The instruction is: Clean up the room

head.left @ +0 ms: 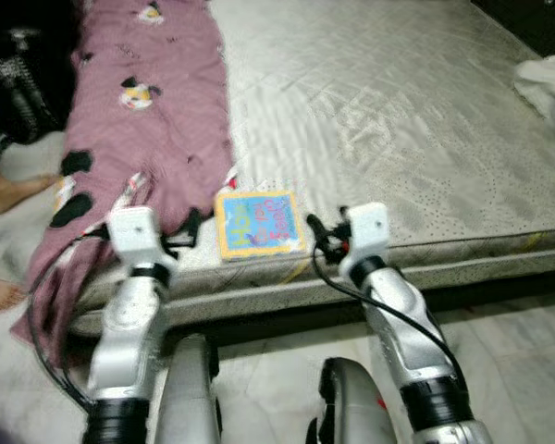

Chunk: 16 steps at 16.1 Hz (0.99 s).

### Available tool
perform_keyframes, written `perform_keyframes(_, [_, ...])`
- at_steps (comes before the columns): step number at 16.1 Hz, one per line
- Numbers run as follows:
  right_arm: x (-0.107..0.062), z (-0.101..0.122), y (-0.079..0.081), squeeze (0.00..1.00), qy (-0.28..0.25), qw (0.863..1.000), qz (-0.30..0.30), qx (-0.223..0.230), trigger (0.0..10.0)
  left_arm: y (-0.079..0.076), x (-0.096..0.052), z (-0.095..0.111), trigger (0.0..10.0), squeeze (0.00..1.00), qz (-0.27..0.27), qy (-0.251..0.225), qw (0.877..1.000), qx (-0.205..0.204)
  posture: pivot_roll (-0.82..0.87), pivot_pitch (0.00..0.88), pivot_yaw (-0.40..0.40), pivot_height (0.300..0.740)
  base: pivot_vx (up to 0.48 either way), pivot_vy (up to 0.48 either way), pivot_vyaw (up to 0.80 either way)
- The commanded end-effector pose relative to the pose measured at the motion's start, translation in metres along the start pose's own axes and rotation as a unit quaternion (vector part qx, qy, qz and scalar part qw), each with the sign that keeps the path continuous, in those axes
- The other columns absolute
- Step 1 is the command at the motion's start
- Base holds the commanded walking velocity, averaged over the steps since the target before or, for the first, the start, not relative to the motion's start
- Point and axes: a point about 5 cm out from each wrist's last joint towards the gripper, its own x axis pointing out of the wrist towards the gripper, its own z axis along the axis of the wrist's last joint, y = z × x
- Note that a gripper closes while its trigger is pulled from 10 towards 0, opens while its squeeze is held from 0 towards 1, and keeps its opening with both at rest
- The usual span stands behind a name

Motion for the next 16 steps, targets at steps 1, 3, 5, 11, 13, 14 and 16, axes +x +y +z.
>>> perform_keyframes(1, [-0.0029,-0.0040,-0.0068,0.00,0.009,1.000,-0.008,-0.007,10.0,-0.0097,0.0010,-0.0010,10.0,0.00,-0.017,0.001,1.000,-0.006,0.03,0.106,-0.036,0.608,0.307,0.000,0.00])
perform_keyframes(3, [-0.0024,-0.0042,-0.0072,0.00,0.009,1.000,-0.007,-0.007,10.0,-0.0101,0.0014,-0.0013,10.0,0.00,-0.018,0.001,1.000,-0.006,0.03,0.102,-0.037,0.608,0.309,0.000,0.00])
perform_keyframes(5, [-0.0021,-0.0042,-0.0069,0.00,0.009,1.000,-0.007,-0.009,10.0,-0.0102,0.0016,-0.0016,10.0,0.00,-0.019,0.002,1.000,-0.006,0.03,0.095,-0.036,0.608,0.309,0.000,0.00])
perform_keyframes(11, [-0.0023,-0.0057,-0.0062,0.00,0.010,1.000,-0.004,-0.010,10.0,-0.0125,0.0019,-0.0040,10.0,0.00,-0.019,0.009,1.000,-0.008,0.03,0.085,-0.035,0.608,0.046,0.000,0.00])
perform_keyframes(13, [-0.0025,-0.0060,-0.0057,0.00,0.010,1.000,-0.003,-0.011,10.0,-0.0132,0.0022,-0.0049,10.0,0.00,-0.018,0.012,1.000,-0.011,0.03,0.084,-0.035,0.608,0.000,0.000,0.00])
perform_keyframes(14, [-0.0029,-0.0060,-0.0049,0.00,0.008,1.000,0.001,-0.011,10.0,-0.0129,0.0023,-0.0056,10.0,0.00,-0.012,0.015,1.000,-0.010,0.03,0.084,-0.035,0.598,0.000,0.000,0.00])
perform_keyframes(16, [-0.0031,-0.0062,-0.0049,0.00,0.009,1.000,0.002,-0.011,10.0,-0.0117,0.0032,-0.0057,10.0,0.00,-0.003,0.015,1.000,-0.012,0.03,0.086,-0.036,0.572,0.000,0.000,0.00])
